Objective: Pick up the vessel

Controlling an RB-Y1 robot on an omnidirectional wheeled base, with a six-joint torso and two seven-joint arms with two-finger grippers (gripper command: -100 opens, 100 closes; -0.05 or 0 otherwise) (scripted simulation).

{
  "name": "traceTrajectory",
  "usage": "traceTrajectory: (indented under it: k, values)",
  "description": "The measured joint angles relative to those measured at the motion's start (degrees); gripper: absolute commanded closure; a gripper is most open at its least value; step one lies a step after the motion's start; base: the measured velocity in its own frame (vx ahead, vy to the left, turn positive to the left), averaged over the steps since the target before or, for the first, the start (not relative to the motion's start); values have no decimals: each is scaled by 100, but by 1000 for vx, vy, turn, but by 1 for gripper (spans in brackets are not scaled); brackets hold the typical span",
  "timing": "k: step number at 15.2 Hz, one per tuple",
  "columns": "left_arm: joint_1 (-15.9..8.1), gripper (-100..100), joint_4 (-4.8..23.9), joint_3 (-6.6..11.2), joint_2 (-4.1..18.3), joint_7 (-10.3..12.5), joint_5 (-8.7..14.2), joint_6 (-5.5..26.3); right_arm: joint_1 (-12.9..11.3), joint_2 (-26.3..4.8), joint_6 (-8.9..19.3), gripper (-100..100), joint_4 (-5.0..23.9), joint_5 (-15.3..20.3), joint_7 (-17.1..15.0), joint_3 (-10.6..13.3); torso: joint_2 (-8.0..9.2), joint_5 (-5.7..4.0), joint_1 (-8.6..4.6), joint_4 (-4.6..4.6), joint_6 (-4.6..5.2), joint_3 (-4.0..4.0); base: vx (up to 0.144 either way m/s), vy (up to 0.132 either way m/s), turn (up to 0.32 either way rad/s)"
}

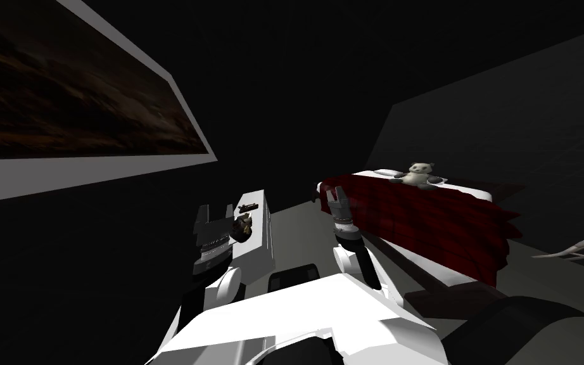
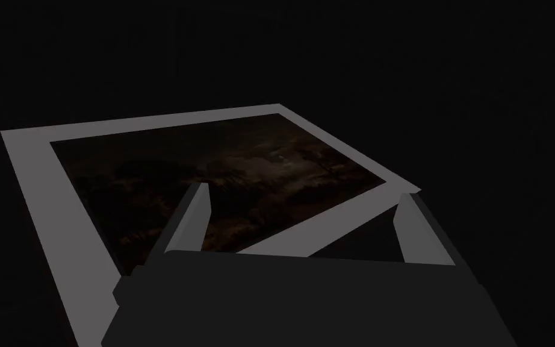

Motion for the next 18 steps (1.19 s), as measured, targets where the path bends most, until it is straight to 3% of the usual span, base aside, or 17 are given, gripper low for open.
traceTrajectory:
  k: [11, 18]
  values:
    - [-199, -100, 361, -273, 1199, 302, -48, -123, 0, 0, 0, 0, 0, 0, 0, 0, -2, 0, -1, 0, 1, -1, 1, -4, -1]
    - [-478, -100, 858, -637, 1977, 602, -135, -285, 0, 0, 0, 0, 0, 0, 0, 0, -3, 0, -2, -1, 1, -2, 3, -8, -2]
